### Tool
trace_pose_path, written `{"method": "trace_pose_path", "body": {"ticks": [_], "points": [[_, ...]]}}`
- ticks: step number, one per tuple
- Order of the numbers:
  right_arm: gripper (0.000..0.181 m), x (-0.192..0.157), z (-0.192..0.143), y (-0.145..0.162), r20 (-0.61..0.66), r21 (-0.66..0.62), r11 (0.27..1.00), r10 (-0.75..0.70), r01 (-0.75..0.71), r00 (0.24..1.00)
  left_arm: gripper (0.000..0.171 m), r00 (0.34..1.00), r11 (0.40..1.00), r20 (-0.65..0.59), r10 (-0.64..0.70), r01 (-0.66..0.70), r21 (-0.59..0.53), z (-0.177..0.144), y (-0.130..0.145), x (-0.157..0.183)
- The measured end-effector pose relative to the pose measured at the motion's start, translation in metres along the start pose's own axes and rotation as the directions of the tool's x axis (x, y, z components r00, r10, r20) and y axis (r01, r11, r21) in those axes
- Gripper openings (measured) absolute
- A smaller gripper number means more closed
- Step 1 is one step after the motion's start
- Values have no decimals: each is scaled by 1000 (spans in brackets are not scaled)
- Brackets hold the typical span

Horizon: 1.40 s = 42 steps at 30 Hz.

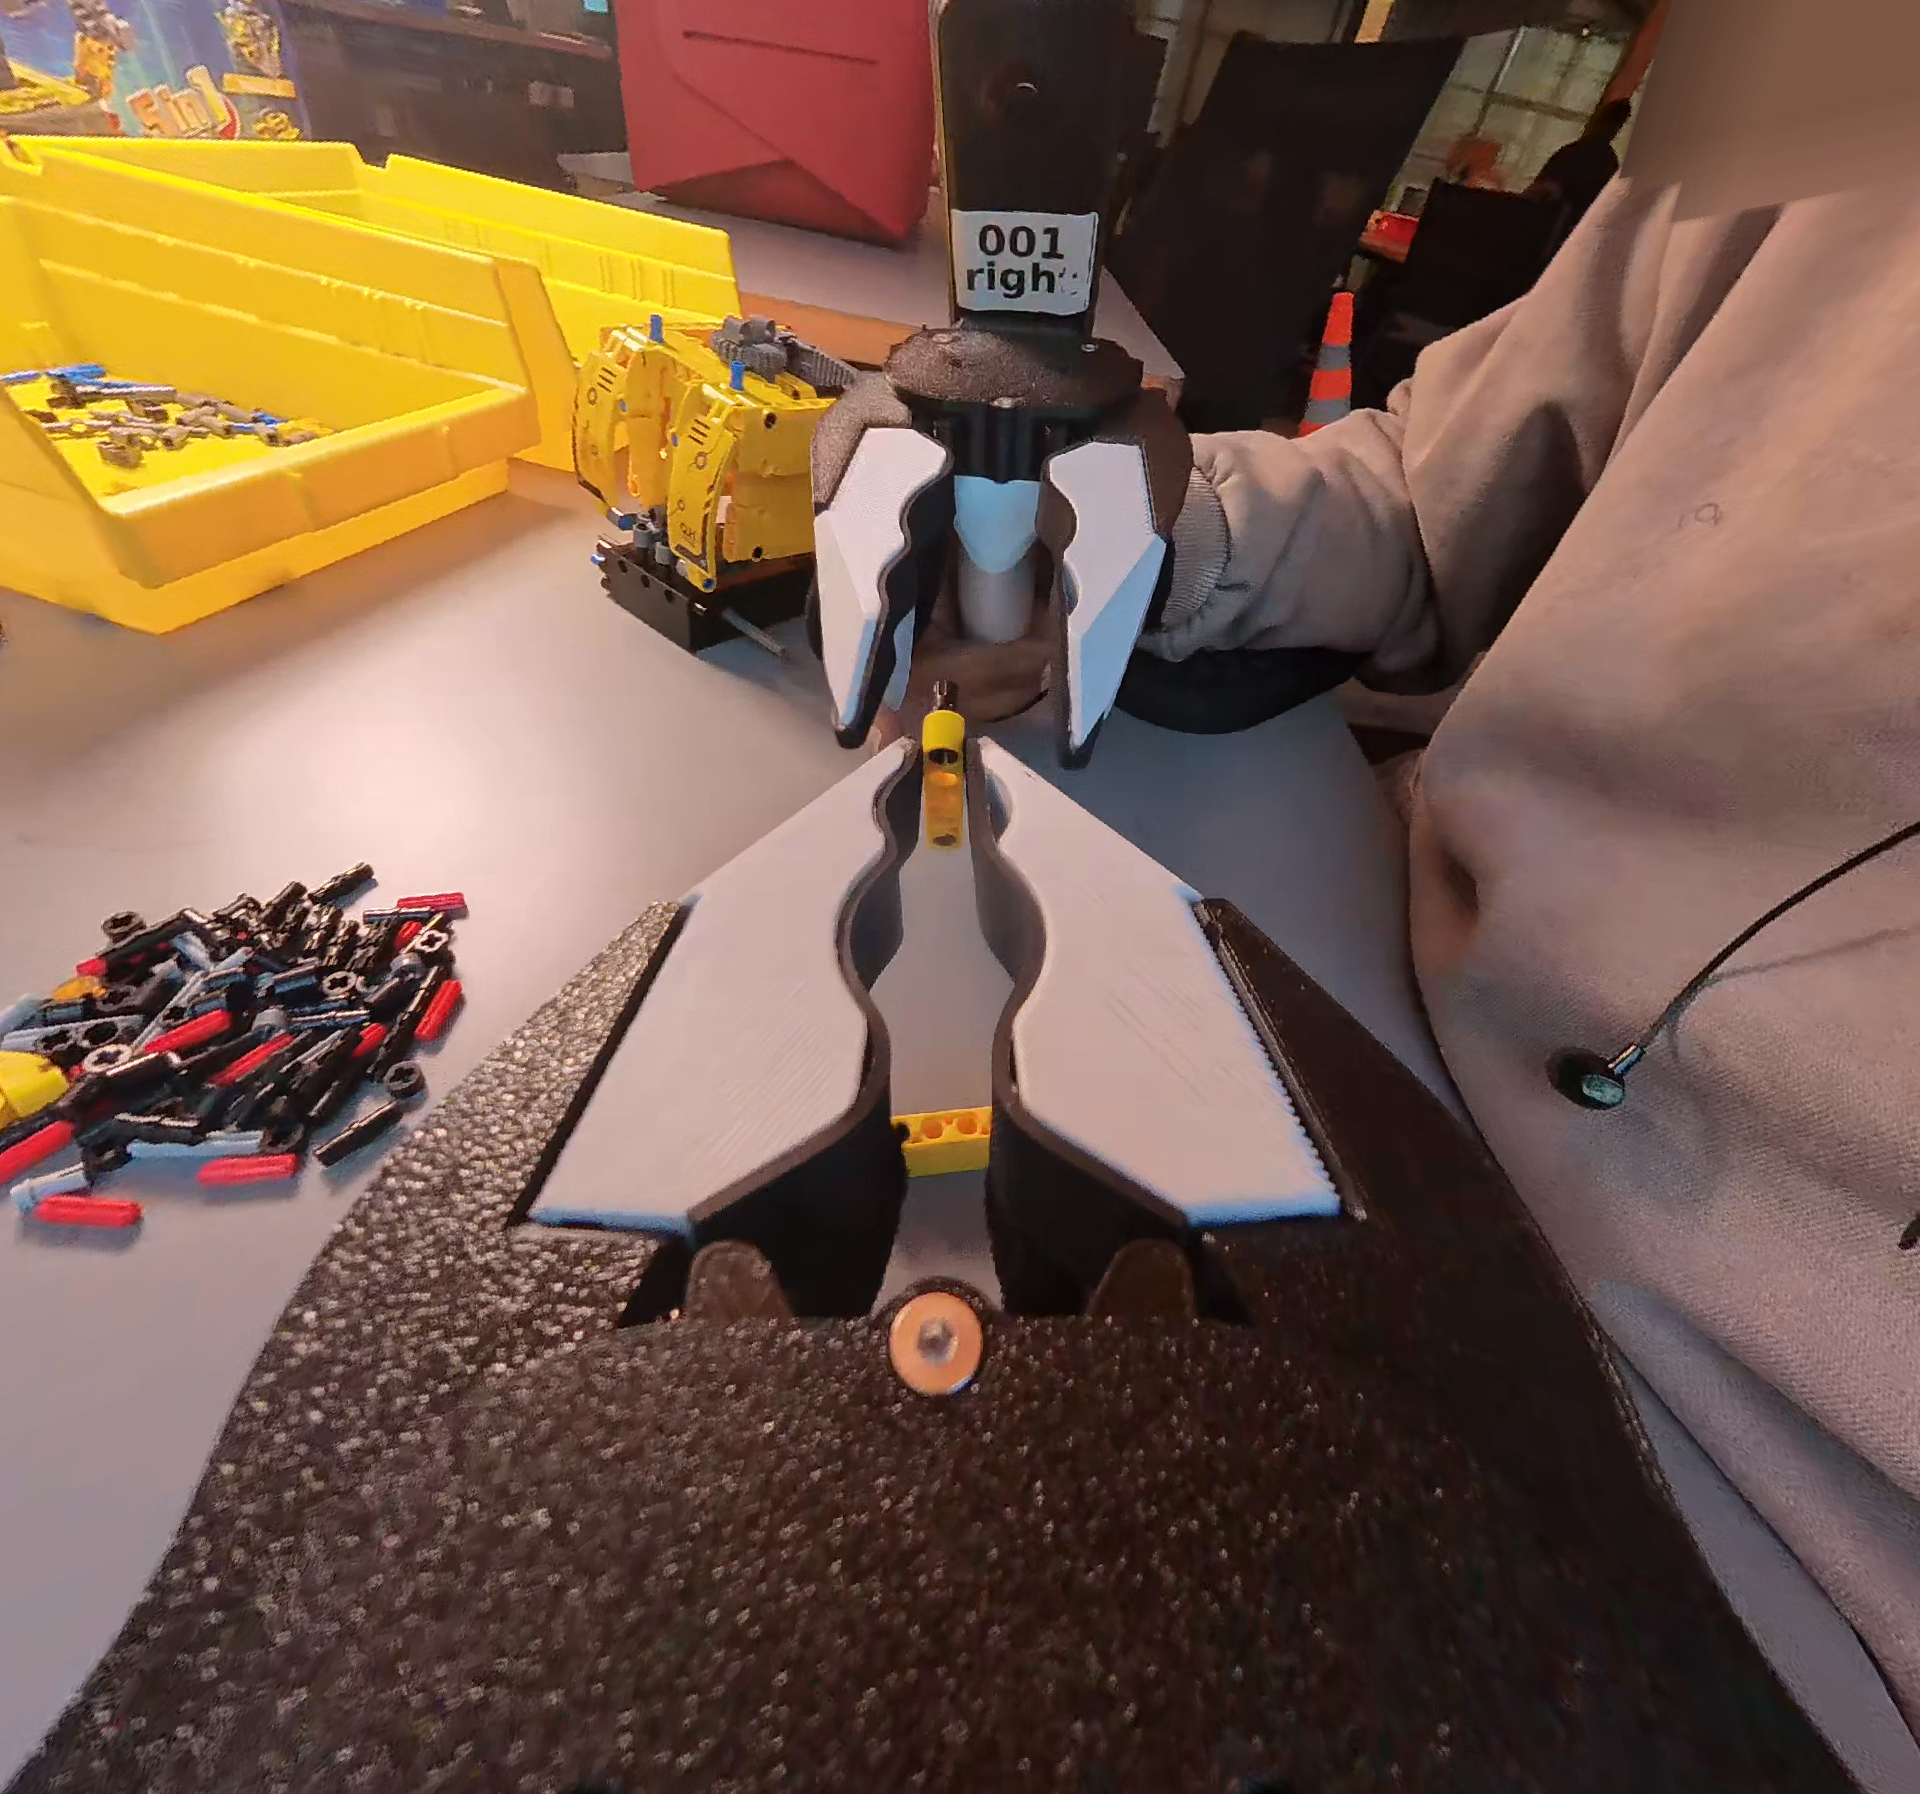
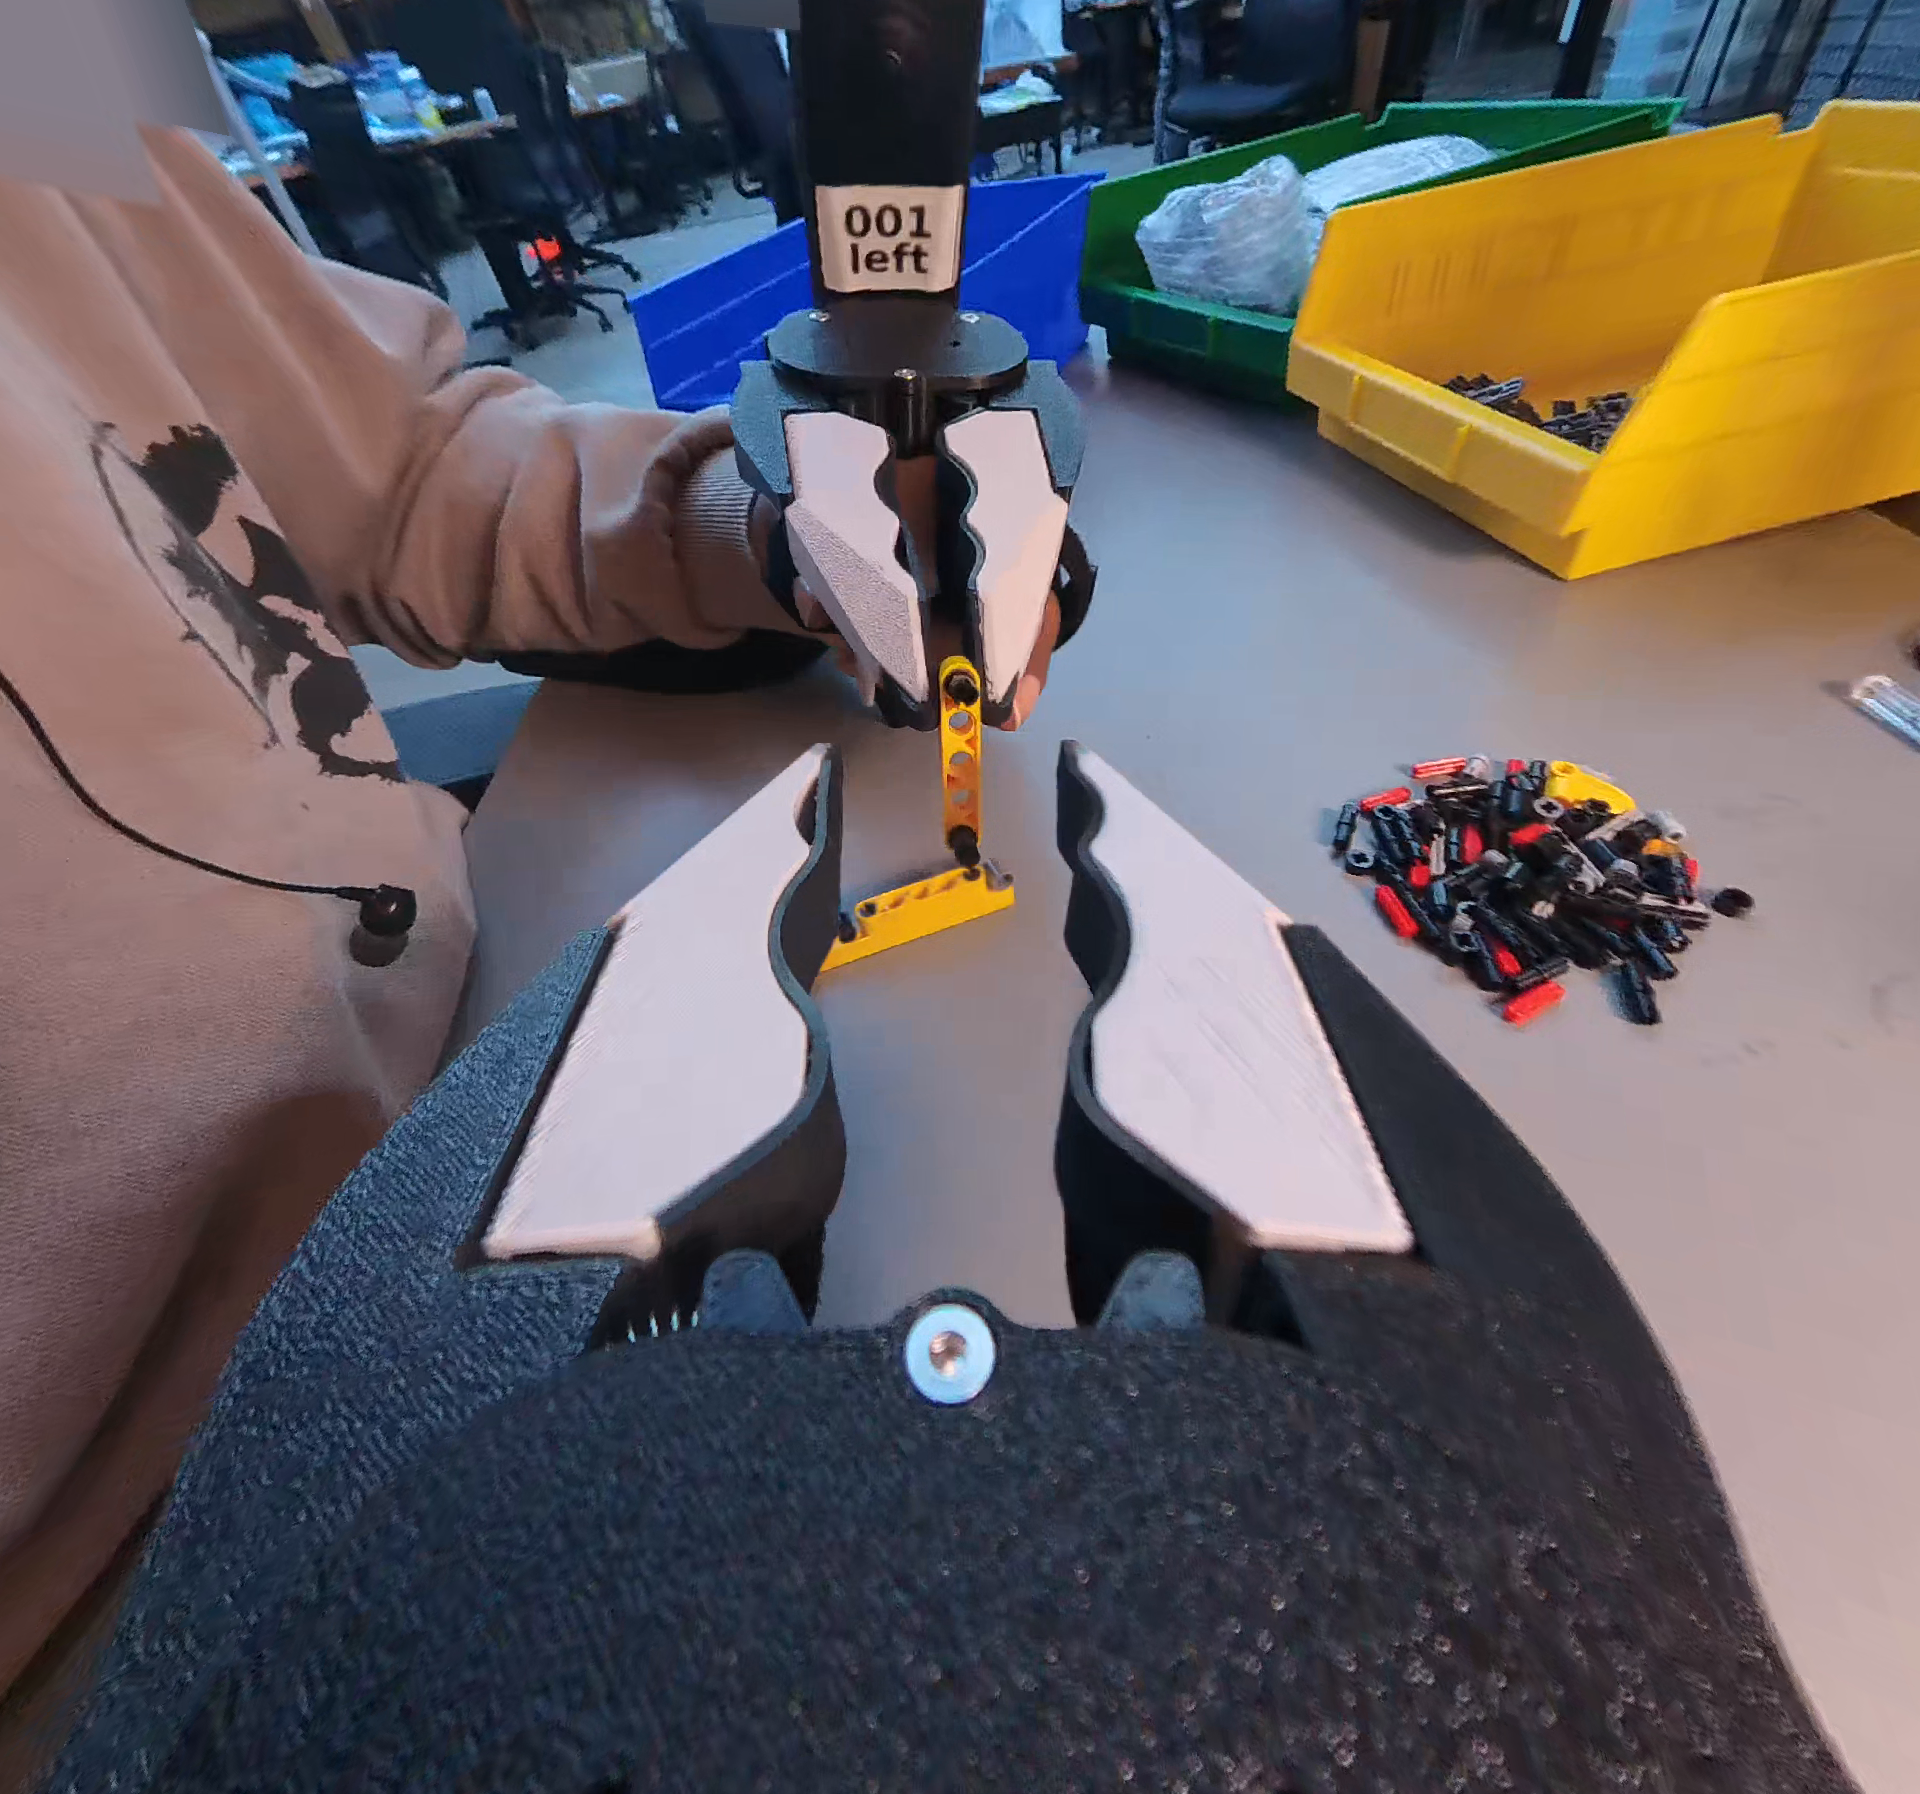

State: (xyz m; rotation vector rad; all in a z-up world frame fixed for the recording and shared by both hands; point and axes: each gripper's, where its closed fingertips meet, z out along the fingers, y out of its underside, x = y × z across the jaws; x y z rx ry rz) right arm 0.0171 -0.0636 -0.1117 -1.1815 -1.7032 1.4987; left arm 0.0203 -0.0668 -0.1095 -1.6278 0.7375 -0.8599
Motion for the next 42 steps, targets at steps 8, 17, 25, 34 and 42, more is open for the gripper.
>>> {"method": "trace_pose_path", "body": {"ticks": [8,17,25,34,42], "points": [[14,-8,2,-4,29,36,999,-19,18,999,7,999,998,-10,54,-54,-30,2,4,8],[8,-11,4,-5,41,55,998,-10,7,999,7,998,996,-23,64,-65,-62,4,8,11],[5,-9,3,-8,32,62,998,-24,22,999,7,999,998,-21,45,-46,-41,2,4,9],[3,-15,0,-33,72,153,988,-15,4,997,6,999,998,-21,33,-32,56,-9,-25,14],[2,-19,3,-58,112,242,970,-50,22,992,5,989,980,40,141,-146,138,-25,-53,18]]}}
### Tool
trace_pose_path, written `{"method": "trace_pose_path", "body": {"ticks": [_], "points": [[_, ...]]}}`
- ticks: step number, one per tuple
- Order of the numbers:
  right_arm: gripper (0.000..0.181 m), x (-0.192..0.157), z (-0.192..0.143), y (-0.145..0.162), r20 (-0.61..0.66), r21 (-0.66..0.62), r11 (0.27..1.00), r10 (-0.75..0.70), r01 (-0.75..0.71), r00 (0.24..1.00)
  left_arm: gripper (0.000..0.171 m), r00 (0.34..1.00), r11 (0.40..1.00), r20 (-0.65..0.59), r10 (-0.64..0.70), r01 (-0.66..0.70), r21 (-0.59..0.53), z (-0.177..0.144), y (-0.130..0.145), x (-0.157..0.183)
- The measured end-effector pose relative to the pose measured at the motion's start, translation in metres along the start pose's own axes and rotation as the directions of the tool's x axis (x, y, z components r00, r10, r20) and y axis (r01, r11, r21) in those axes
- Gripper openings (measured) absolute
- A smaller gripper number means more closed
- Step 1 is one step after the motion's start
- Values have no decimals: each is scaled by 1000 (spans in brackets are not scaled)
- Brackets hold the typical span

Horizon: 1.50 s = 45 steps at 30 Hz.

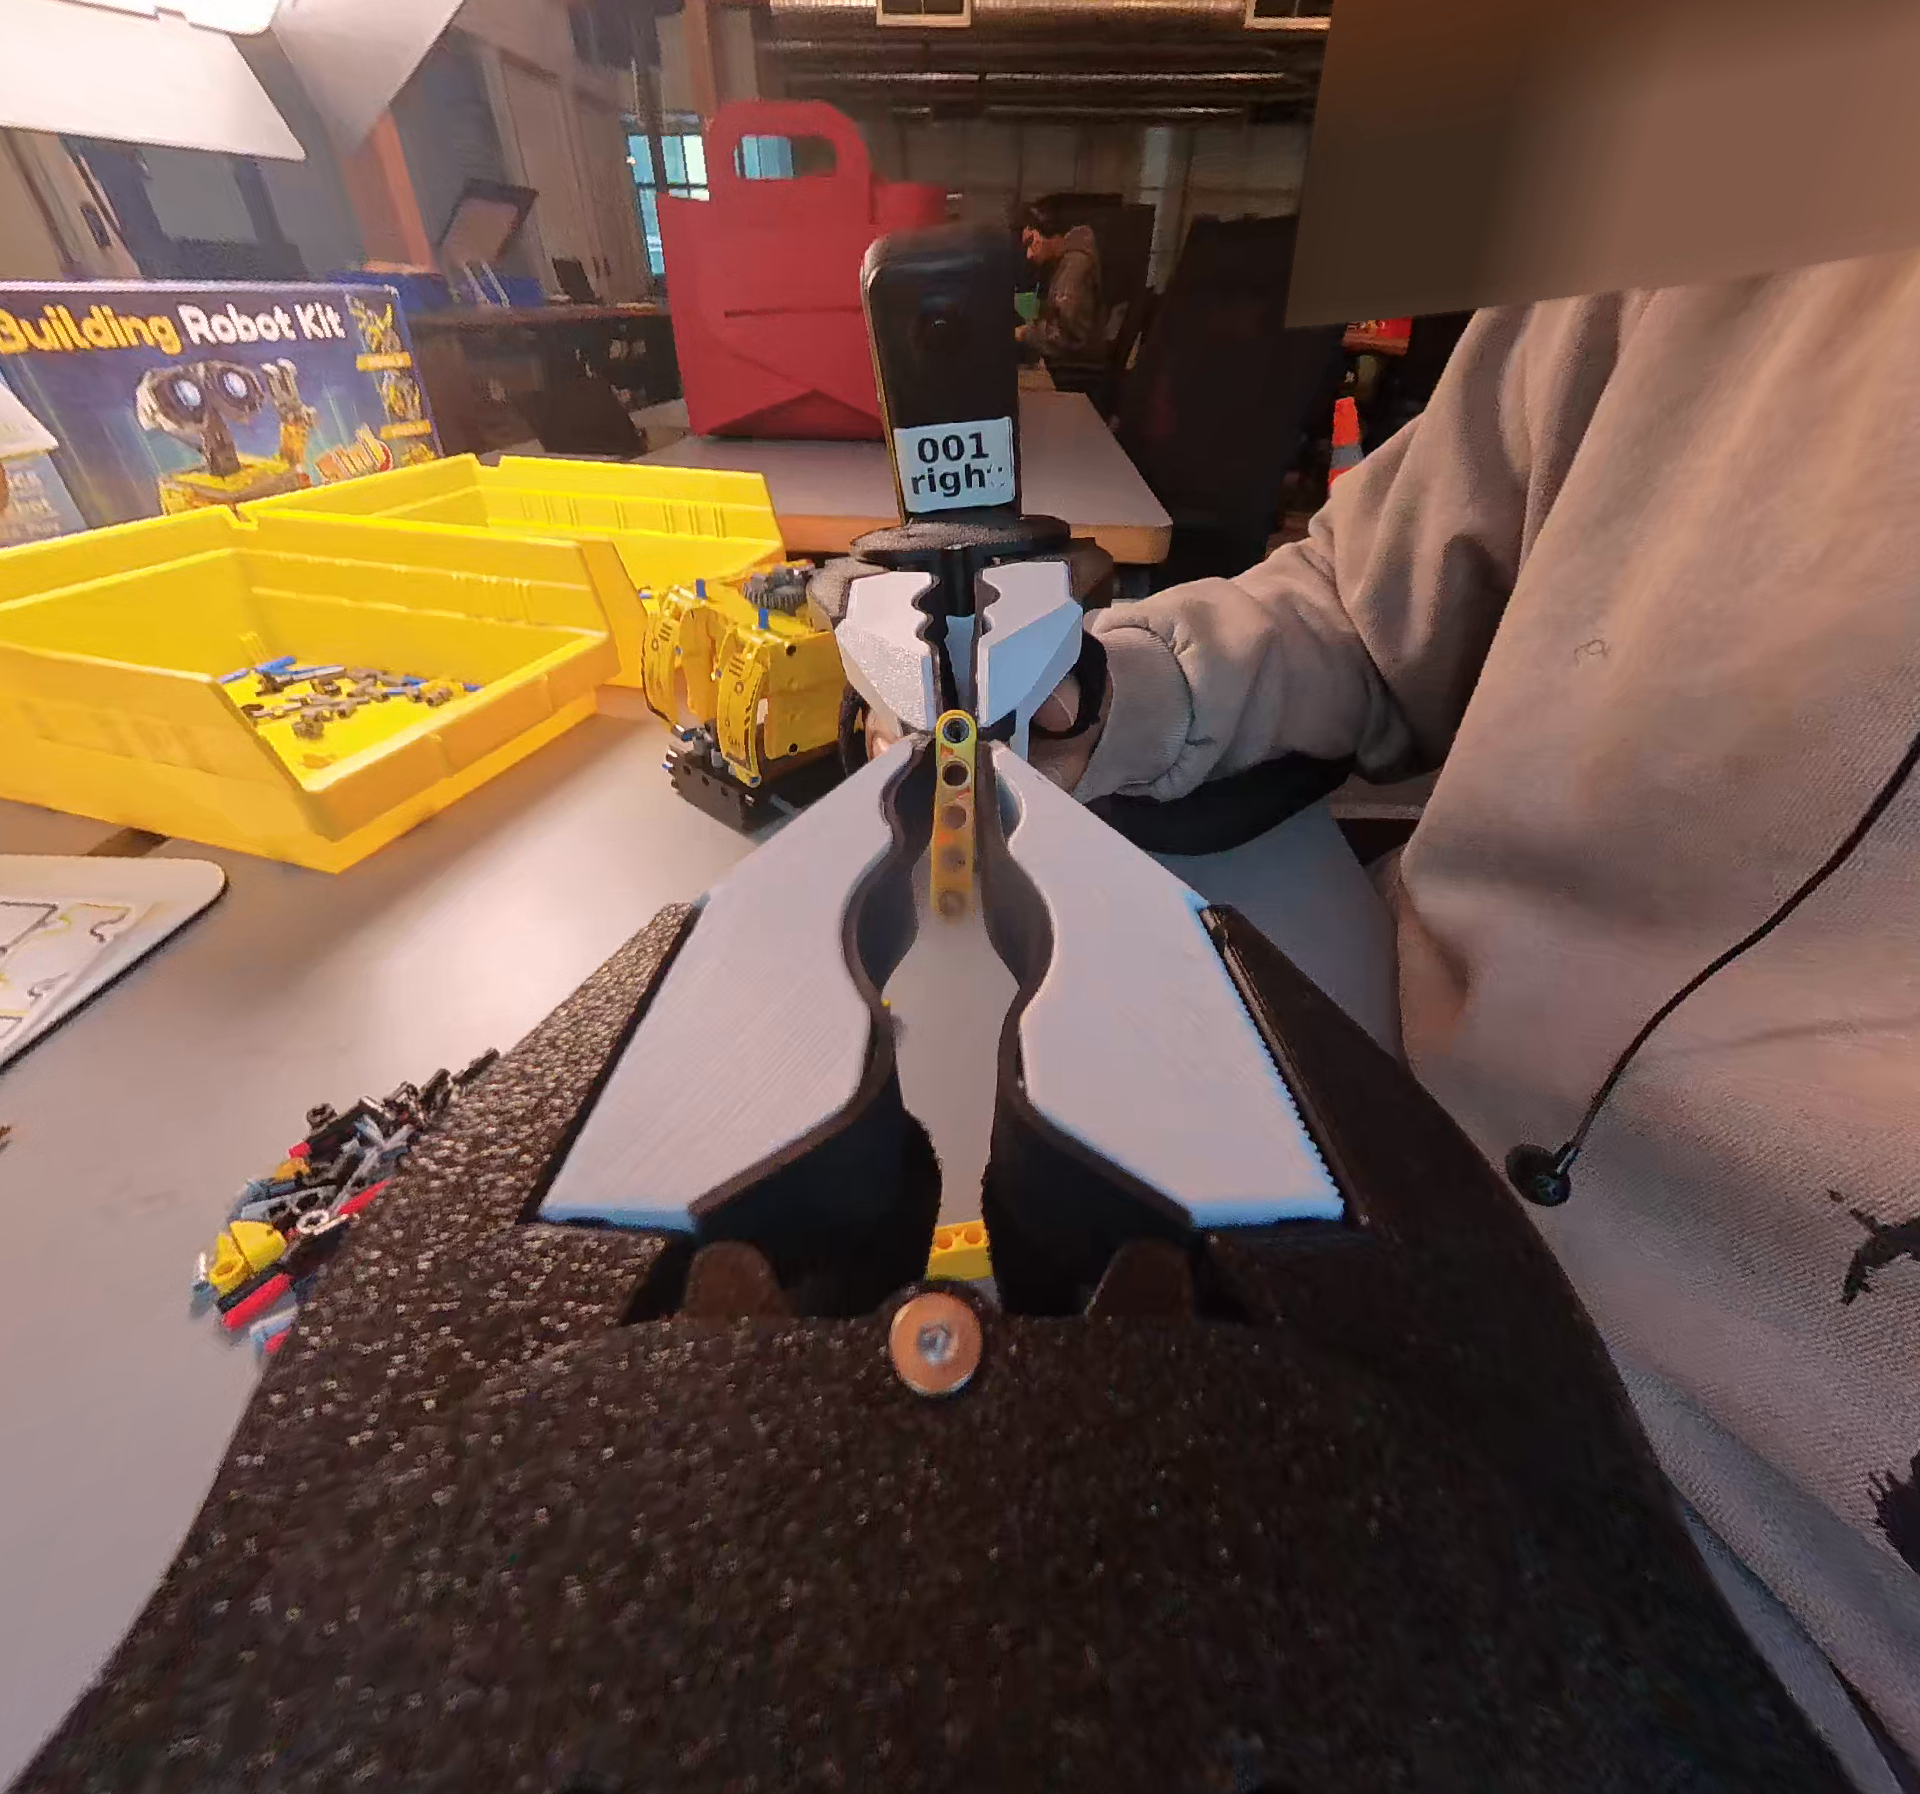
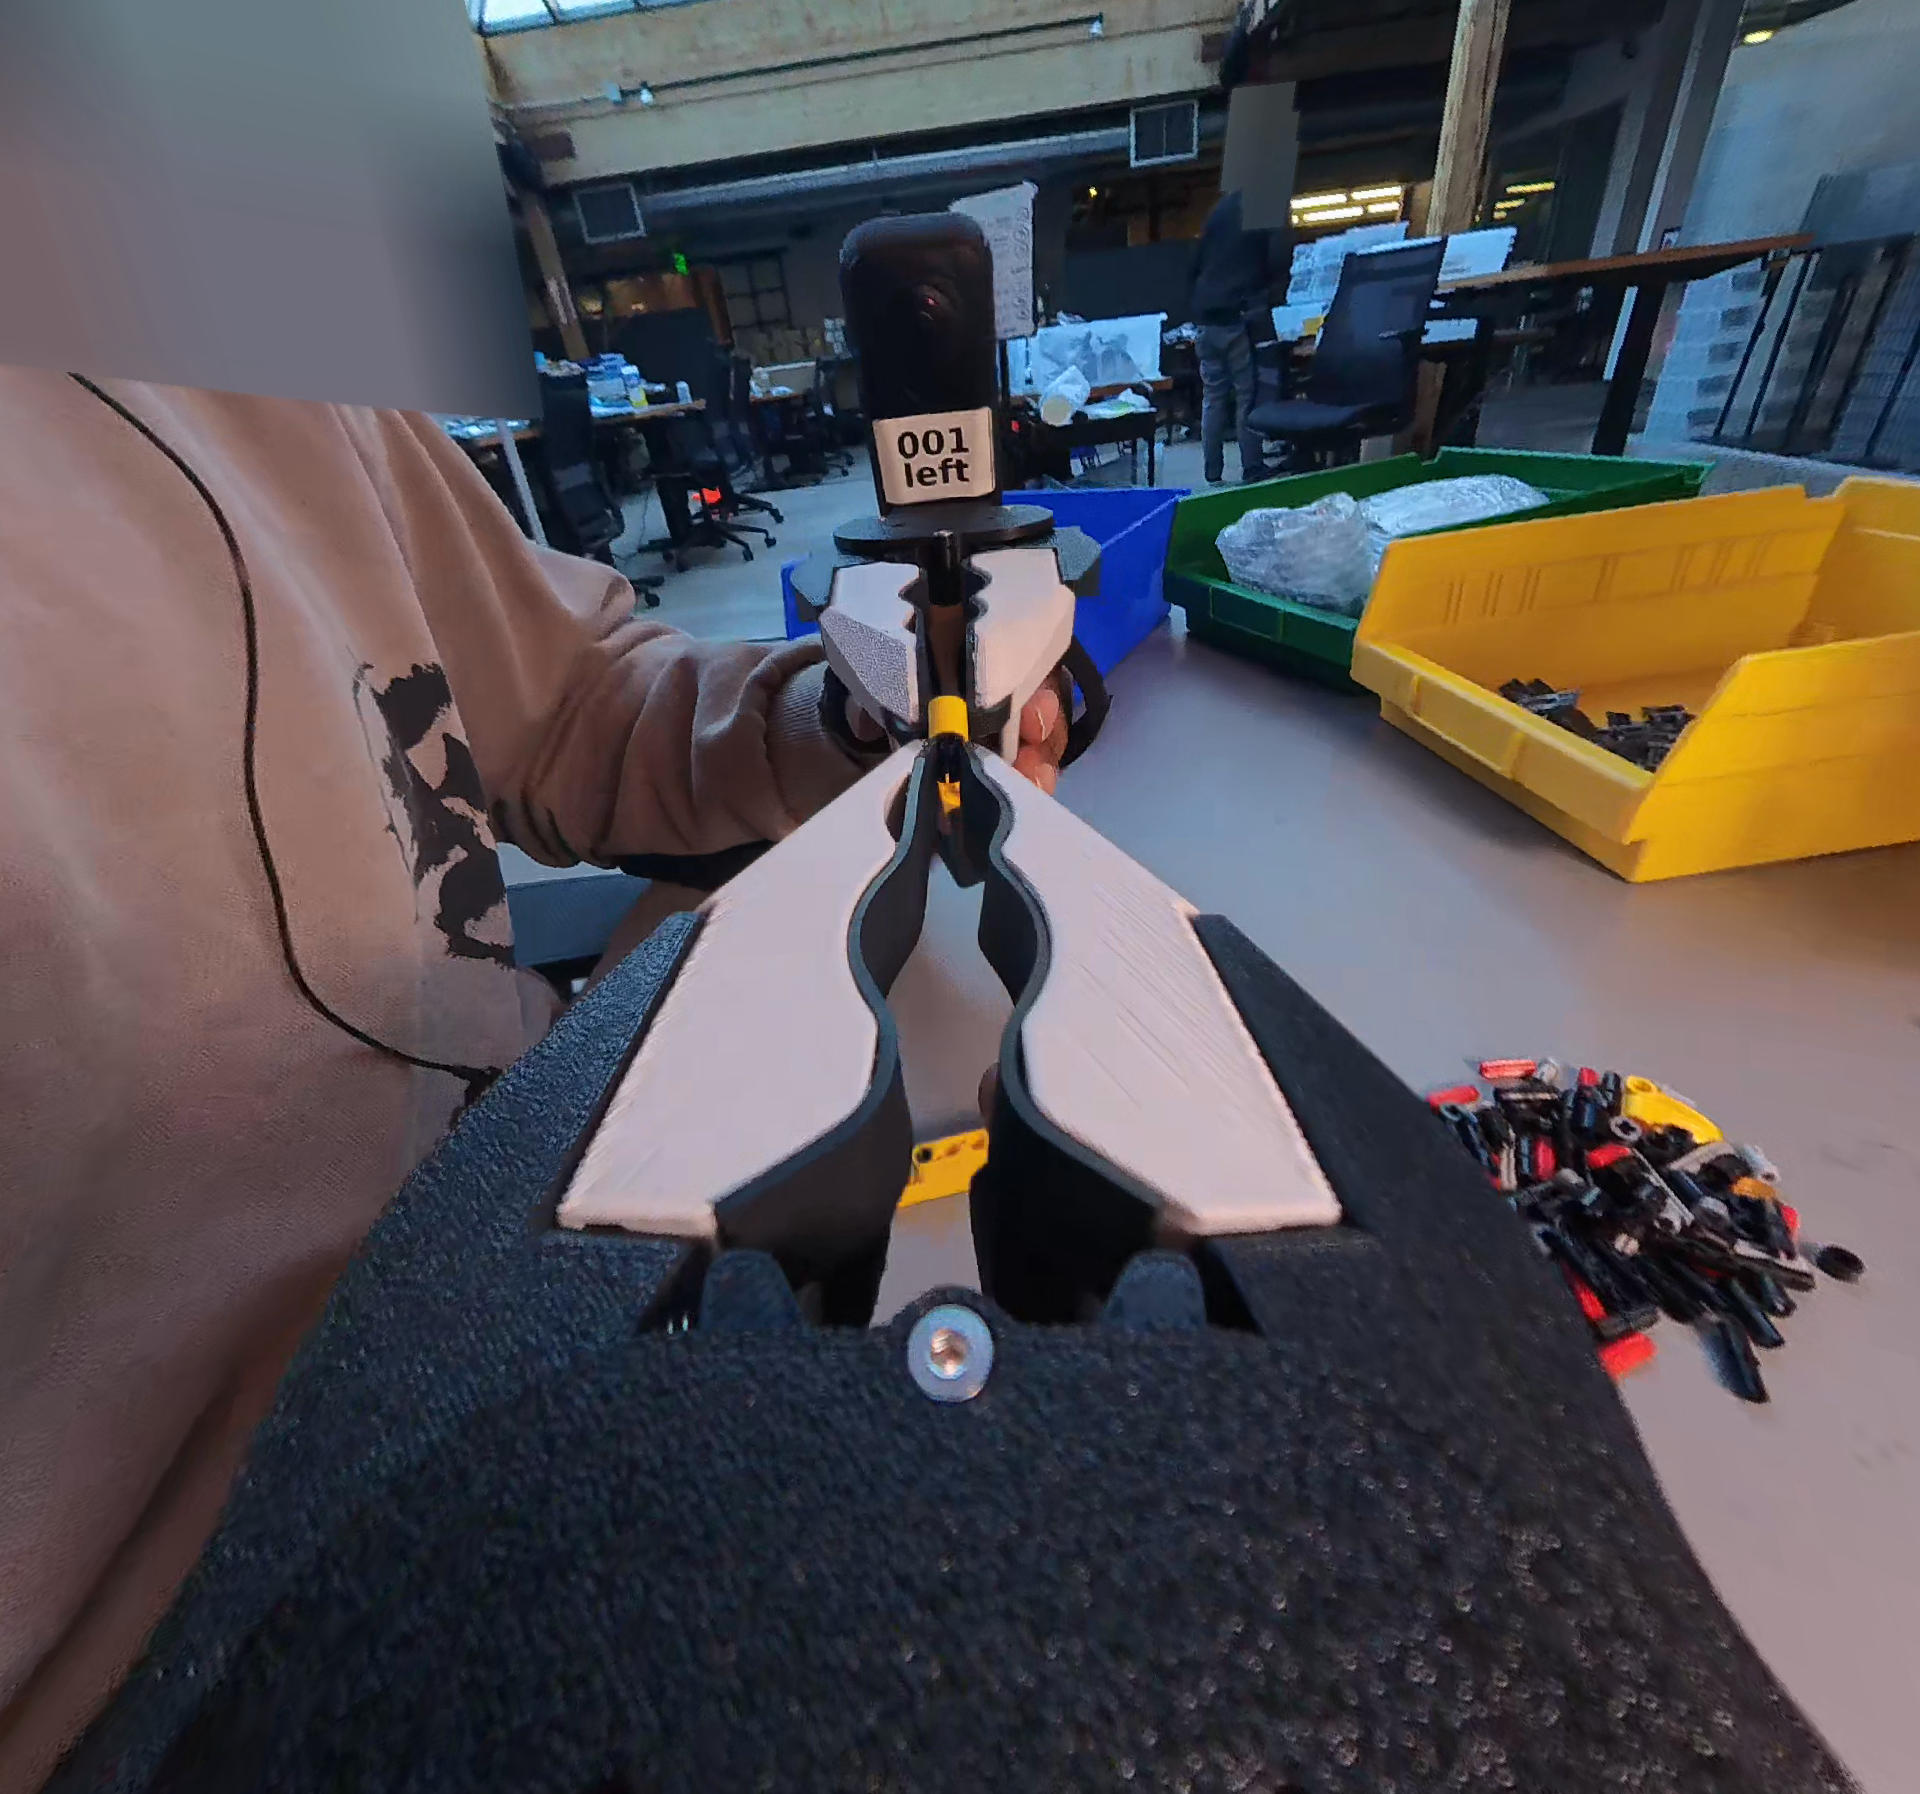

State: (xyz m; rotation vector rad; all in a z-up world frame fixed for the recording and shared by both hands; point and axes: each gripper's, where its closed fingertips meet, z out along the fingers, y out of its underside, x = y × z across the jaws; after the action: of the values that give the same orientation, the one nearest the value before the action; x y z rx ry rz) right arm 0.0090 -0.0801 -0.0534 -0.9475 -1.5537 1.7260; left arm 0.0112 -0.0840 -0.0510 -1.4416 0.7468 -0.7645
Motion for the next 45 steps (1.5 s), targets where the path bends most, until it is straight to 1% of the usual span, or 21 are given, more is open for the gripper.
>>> {"method": "trace_pose_path", "body": {"ticks": [2,3,4,5,6,7,9,11,14,17,21,23,24,26,29,31,32,34,36,40,45], "points": [[1,-5,2,-7,14,16,1000,-18,17,1000,5,1000,999,-3,18,-17,27,-2,-8,4],[1,-6,1,-9,19,23,1000,-18,18,1000,6,1000,996,12,6,-7,90,-9,-19,1],[1,0,-8,-12,-4,46,999,2,-2,1000,5,997,969,40,-59,48,242,-36,-48,-13],[1,13,-23,-14,-59,77,997,25,-20,998,4,994,934,74,-83,52,354,-69,-71,-27],[2,20,-31,-10,-98,68,997,36,-30,995,5,993,935,103,-54,15,354,-84,-77,-31],[3,21,-28,-4,-127,26,1000,14,-11,992,6,992,953,125,-17,-22,303,-81,-71,-31],[4,37,-10,8,-210,-92,994,-79,60,974,6,989,969,144,-38,1,248,-62,-52,-37],[4,71,-2,22,-308,-242,966,-164,90,937,6,975,979,207,-82,40,201,-54,-32,-54],[4,121,1,56,-411,-448,892,-261,56,874,6,951,983,280,-133,89,163,-54,-7,-73],[4,148,0,98,-385,-626,779,-356,43,852,6,940,975,286,-186,140,172,-52,3,-79],[4,166,-6,113,-404,-694,720,-405,13,820,6,937,976,291,-195,157,149,-47,12,-81],[15,170,-10,114,-421,-685,728,-401,4,813,6,939,968,262,-224,184,170,-45,12,-79],[19,168,-10,111,-431,-663,748,-380,-2,819,6,938,961,243,-248,205,187,-44,11,-78],[27,158,-5,92,-438,-576,817,-322,13,839,6,934,942,204,-295,248,227,-45,9,-76],[37,111,13,51,-315,-352,936,-125,7,941,6,924,906,138,-357,307,292,-46,2,-73],[35,76,22,33,-190,-242,969,-6,-41,982,6,920,887,90,-382,338,313,-44,-1,-68],[32,64,26,28,-147,-204,977,30,-60,989,6,919,883,74,-387,346,316,-42,-2,-66],[29,51,34,26,-112,-177,981,58,-77,992,6,919,875,27,-393,365,318,-37,-3,-60],[22,46,40,29,-103,-181,981,57,-75,993,6,917,872,6,-398,376,314,-32,-3,-56],[4,46,43,30,-94,-162,984,59,-74,994,6,925,884,22,-379,355,305,-31,-1,-55],[4,46,41,28,-89,-145,986,68,-80,994,7,926,886,26,-377,352,302,-31,-1,-56]]}}
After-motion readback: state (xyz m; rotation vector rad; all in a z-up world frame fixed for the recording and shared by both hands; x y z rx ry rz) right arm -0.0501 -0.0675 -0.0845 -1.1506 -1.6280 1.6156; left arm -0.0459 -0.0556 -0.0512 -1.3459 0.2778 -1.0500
